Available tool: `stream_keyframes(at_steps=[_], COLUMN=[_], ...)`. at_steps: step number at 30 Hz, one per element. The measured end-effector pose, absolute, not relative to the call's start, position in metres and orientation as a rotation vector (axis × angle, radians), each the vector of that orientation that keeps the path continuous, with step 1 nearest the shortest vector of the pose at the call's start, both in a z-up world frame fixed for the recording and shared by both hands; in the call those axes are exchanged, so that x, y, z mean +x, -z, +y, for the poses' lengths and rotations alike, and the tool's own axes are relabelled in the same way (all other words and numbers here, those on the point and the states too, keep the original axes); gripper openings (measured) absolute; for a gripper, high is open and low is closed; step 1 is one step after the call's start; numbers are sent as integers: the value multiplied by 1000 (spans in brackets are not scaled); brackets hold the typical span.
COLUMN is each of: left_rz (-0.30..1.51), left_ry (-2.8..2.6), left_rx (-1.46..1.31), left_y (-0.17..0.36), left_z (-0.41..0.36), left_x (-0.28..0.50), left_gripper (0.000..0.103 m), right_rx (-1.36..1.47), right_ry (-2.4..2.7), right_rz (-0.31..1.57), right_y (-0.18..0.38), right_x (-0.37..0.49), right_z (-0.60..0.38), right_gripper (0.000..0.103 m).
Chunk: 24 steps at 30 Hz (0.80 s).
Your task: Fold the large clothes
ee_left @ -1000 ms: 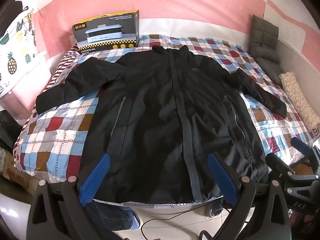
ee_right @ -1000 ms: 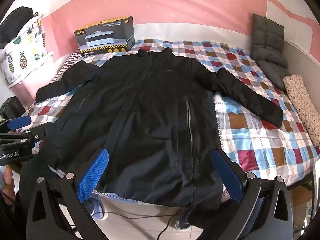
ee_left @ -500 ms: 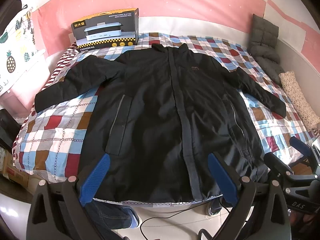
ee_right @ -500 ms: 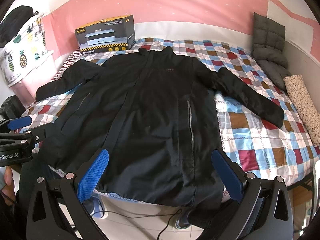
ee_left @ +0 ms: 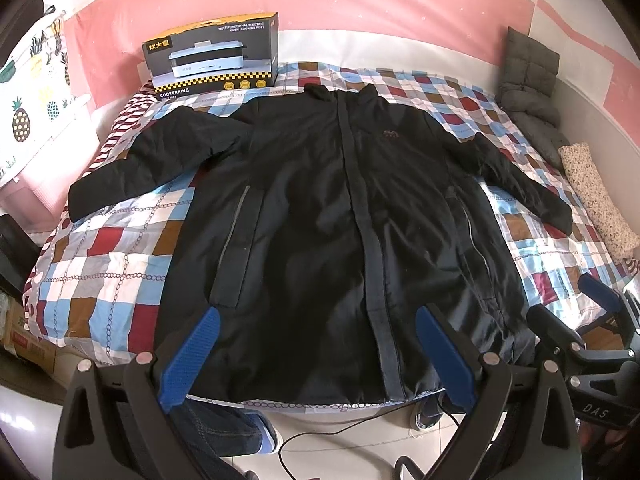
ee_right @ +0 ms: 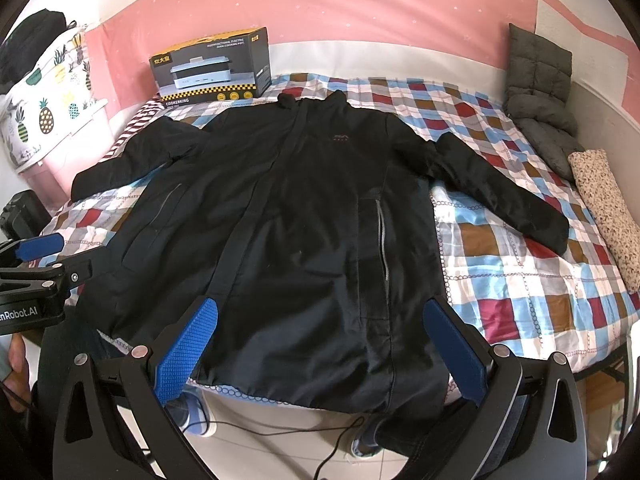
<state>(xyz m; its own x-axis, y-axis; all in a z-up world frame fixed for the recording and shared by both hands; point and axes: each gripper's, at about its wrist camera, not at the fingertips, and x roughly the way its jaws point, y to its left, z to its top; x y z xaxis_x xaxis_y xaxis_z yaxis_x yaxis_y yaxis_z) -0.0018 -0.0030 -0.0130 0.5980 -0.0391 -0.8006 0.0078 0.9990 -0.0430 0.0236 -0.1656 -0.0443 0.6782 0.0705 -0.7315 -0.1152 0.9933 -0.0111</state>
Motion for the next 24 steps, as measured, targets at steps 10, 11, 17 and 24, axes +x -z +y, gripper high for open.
stream_keyframes(at_steps=[10,11,17,24], left_rz=[936,937,948,949], left_ry=[27,27,27,27], left_rx=[-40,-41,-43,-43], left_y=[17,17,22,21], left_z=[-3,-3,-5,-4], left_x=[-4,-4,-4,-3], left_gripper=[100,100,100,100], right_rx=[-58,-59,-57,-55], right_ry=[-103,-103,-105,-108], right_rz=[825,825,833,841], right_y=[48,47,52,54], right_x=[23,24,26,25], right_z=[-163,-164,-163,-163], right_gripper=[103,103,103,103])
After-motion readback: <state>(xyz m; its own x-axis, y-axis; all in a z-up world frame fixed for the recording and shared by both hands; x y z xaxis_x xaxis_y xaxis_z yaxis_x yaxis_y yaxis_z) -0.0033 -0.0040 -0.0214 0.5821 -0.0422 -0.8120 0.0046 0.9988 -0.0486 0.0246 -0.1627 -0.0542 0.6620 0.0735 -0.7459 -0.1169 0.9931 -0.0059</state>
